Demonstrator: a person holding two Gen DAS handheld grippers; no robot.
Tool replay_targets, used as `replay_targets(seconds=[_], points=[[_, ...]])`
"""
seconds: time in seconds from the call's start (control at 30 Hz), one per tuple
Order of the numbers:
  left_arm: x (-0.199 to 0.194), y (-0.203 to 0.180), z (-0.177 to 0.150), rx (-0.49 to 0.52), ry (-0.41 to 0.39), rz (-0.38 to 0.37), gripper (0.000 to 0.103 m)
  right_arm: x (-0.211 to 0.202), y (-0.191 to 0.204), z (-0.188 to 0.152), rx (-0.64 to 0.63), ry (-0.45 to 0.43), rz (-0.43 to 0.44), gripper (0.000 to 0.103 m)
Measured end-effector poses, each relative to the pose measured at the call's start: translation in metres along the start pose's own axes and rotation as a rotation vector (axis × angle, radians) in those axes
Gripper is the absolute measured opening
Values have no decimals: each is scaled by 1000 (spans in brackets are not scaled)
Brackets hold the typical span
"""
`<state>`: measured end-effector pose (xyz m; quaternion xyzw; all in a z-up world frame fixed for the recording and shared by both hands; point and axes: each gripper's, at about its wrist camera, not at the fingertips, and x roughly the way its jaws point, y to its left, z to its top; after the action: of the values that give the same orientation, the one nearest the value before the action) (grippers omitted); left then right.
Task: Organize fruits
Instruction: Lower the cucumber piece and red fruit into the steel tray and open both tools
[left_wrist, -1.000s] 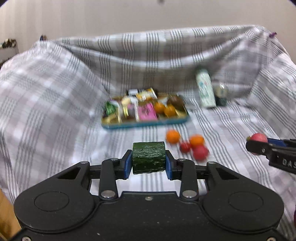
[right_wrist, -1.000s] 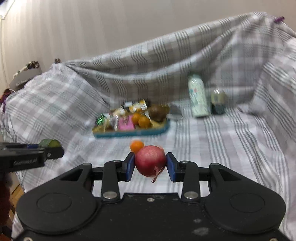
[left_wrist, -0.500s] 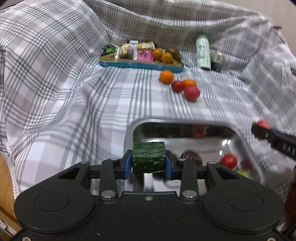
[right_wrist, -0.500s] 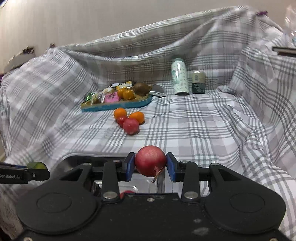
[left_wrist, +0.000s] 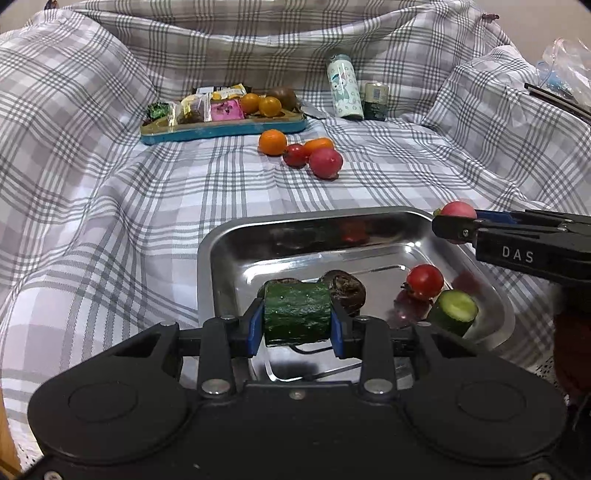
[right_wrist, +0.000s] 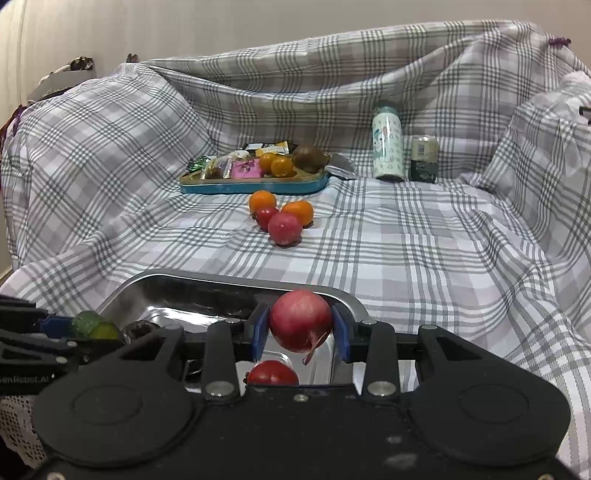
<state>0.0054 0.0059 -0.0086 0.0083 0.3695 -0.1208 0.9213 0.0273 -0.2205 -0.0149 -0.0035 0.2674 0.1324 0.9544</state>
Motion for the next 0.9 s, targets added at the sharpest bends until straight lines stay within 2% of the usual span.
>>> replay_targets(seconds=[0.43,0.9], points=[[0,1,1,-14,-5,4,44,6,-3,0,32,36,1,39],[-2,3,1,-27,-12,12,44,3,-3,1,41,24,-2,39]])
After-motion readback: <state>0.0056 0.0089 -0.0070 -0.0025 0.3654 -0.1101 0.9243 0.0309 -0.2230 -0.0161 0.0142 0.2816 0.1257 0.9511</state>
